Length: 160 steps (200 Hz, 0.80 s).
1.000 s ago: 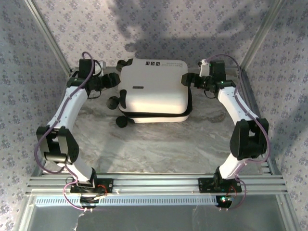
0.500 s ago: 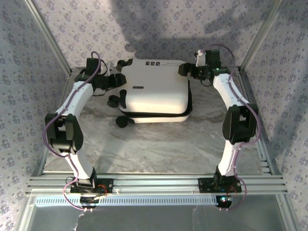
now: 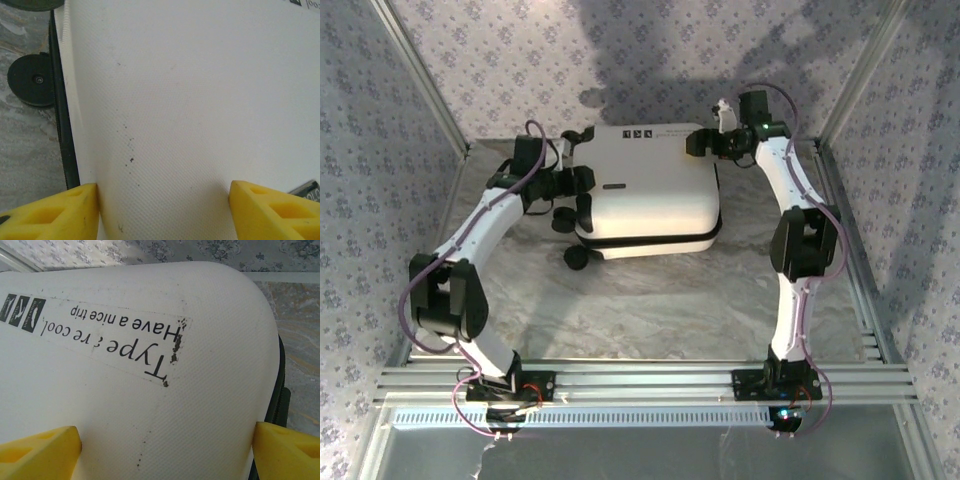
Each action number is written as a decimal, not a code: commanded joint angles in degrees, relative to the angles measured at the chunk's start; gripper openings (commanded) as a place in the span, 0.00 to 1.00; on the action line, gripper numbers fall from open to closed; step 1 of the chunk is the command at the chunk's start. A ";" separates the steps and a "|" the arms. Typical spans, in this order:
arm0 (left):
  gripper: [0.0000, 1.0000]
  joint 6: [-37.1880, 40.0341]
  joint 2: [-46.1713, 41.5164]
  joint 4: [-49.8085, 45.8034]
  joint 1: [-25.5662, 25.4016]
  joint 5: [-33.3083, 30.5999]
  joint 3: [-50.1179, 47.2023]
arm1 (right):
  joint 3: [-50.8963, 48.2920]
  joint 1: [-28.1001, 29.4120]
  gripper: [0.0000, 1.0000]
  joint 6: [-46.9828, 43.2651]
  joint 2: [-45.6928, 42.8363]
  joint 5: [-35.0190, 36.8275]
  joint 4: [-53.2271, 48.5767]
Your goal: Pack the luggage
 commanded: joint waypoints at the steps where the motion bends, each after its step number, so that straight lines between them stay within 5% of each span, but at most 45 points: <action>1: 0.66 -0.89 -3.42 -0.72 -8.86 11.57 -4.33 | 6.02 9.16 0.88 -6.95 3.23 -11.05 -8.03; 82: 0.67 -8.71 -11.65 10.64 -25.78 4.88 -15.47 | 28.09 16.82 0.89 -7.62 13.75 -16.77 -18.54; 160: 0.71 -0.12 -13.09 -2.65 -24.33 -3.90 -1.80 | 28.28 5.62 0.90 1.53 7.72 -12.31 -8.68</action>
